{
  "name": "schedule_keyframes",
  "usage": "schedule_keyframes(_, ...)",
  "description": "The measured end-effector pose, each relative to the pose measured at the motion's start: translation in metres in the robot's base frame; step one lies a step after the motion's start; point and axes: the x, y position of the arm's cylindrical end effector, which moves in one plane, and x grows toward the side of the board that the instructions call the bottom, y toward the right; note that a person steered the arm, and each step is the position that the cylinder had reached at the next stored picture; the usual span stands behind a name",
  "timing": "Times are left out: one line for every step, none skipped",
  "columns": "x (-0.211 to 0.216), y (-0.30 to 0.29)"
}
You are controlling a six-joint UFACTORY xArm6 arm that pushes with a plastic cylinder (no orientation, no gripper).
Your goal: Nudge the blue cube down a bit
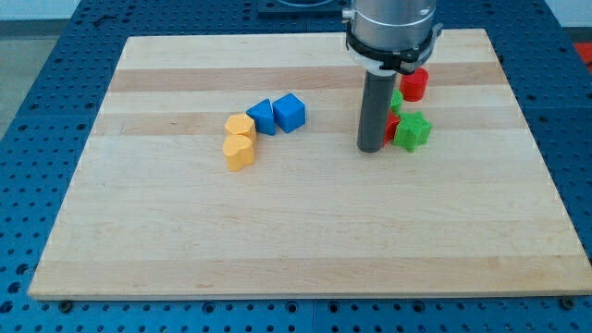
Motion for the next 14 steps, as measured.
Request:
schedule_keyframes(0.0, 0.0)
schedule_keyframes(-0.001, -0.064)
schedule_keyframes(-0.002, -0.075)
schedule_keyframes(-0.026, -0.06)
schedule_keyframes(-0.074, -0.041)
schedule_keyframes(-0.105, -0.05)
schedule_keyframes(-0.129, -0.102)
schedule_keyframes(-0.13, -0.106)
schedule_keyframes(-0.127, -0.109)
schedule_keyframes(-0.109, -0.109)
schedule_keyframes(-0.105, -0.109)
schedule_keyframes(-0.088, -0.109)
schedule_keyframes(-0.085, -0.109)
schedule_keyframes(-0.085, -0.109)
